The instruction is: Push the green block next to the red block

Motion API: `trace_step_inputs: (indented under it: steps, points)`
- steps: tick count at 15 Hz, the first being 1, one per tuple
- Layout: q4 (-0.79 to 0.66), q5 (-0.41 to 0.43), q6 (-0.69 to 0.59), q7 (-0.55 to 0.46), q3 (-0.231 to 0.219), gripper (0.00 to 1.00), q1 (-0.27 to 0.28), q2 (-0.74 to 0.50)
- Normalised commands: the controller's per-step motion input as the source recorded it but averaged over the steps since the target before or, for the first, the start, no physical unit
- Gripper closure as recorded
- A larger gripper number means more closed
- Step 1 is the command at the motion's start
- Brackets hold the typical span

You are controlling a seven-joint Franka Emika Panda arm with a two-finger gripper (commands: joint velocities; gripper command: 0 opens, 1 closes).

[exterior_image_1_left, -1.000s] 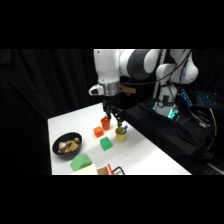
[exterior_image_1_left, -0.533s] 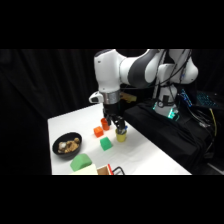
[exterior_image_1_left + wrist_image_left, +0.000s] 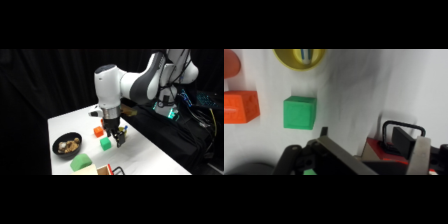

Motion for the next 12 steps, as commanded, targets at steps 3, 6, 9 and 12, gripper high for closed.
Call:
trace_step_inputs:
  steps: [3, 6, 9, 12]
  points:
    - [0.13, -0.089, 0.21, 0.16, 0.019, 0.00, 0.077, 0.23]
    - [0.15, -0.097, 0.22, 0.11, 0.004, 0.00, 0.055, 0.25]
    - [0.14, -0.077, 0.19, 0.06, -0.002, 0.00, 0.013, 0.24]
    - [0.13, -0.048, 0.17, 0.02, 0.005, 0.00, -0.018, 0.21]
